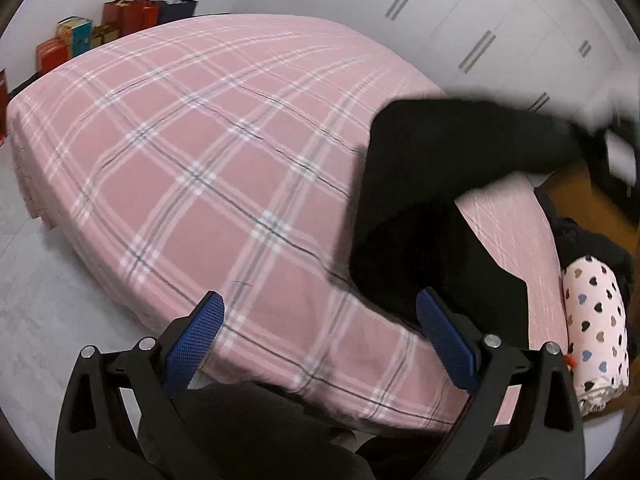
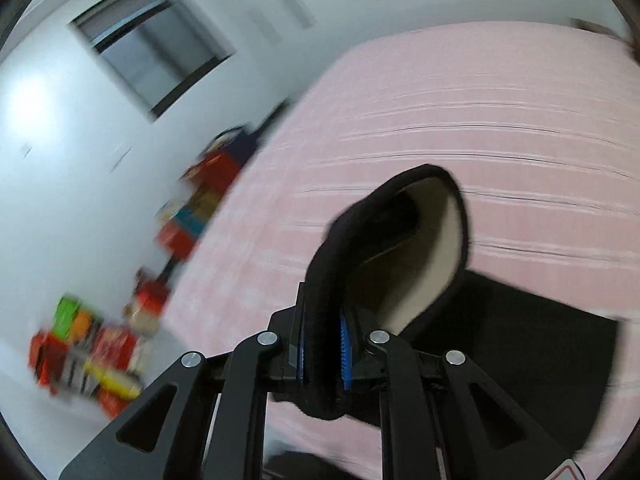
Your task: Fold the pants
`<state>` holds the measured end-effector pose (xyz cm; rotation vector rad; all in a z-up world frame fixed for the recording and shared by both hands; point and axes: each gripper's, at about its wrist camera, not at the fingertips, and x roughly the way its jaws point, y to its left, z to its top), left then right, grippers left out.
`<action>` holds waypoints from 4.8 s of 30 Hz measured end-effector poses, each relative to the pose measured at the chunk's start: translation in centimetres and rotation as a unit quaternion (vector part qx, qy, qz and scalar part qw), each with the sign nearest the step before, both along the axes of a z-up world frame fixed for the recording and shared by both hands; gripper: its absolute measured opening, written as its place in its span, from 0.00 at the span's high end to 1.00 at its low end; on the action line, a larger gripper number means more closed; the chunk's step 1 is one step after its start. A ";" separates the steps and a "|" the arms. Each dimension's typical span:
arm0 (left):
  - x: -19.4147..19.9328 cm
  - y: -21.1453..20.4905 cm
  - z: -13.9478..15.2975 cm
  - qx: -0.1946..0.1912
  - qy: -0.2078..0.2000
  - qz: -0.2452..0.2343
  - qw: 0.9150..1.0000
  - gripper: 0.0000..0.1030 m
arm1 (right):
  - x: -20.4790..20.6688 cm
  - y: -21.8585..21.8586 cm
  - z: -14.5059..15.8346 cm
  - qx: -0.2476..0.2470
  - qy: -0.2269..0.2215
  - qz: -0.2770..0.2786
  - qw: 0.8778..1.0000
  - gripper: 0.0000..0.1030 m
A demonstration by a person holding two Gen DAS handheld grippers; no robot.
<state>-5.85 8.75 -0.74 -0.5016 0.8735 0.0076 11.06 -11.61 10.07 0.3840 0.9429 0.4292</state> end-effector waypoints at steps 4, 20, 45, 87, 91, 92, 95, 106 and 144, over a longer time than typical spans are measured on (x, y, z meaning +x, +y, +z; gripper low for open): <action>1.0 -2.6 0.2 0.027 -0.007 -0.037 0.999 0.08 | -4.0 -10.1 -8.9 -0.031 0.098 -0.115 0.988 0.75; 3.0 -9.2 0.0 0.111 0.001 -0.101 0.989 0.08 | -3.0 -9.5 -16.3 0.100 0.071 -0.076 0.990 0.42; 3.1 -9.8 -0.1 0.102 0.003 -0.106 0.989 0.08 | -6.7 -11.8 -13.5 0.033 0.052 -0.148 0.987 0.56; 4.7 -11.1 -0.7 0.107 0.009 -0.112 0.988 0.08 | 2.1 0.7 -12.1 -0.065 0.084 0.002 0.994 1.00; 4.5 -10.2 -0.8 0.096 0.009 -0.099 0.990 0.07 | 1.3 4.9 -7.2 -0.011 0.041 0.069 0.997 0.87; 4.6 -10.1 -0.8 0.091 0.011 -0.096 0.991 0.07 | 1.5 7.2 -6.8 -0.035 0.038 0.101 0.993 0.88; 4.9 -10.0 -1.2 0.078 0.022 -0.094 0.992 0.07 | 3.7 11.6 -10.6 -0.124 0.088 0.140 0.978 0.94; 4.6 -9.9 -1.1 0.087 0.017 -0.089 0.992 0.07 | 1.6 4.4 -9.2 -0.052 0.092 0.085 0.991 1.00; 3.5 -13.7 -0.5 0.186 0.003 -0.125 0.974 0.07 | -12.3 -10.6 -11.1 -0.074 0.093 -0.121 0.986 0.84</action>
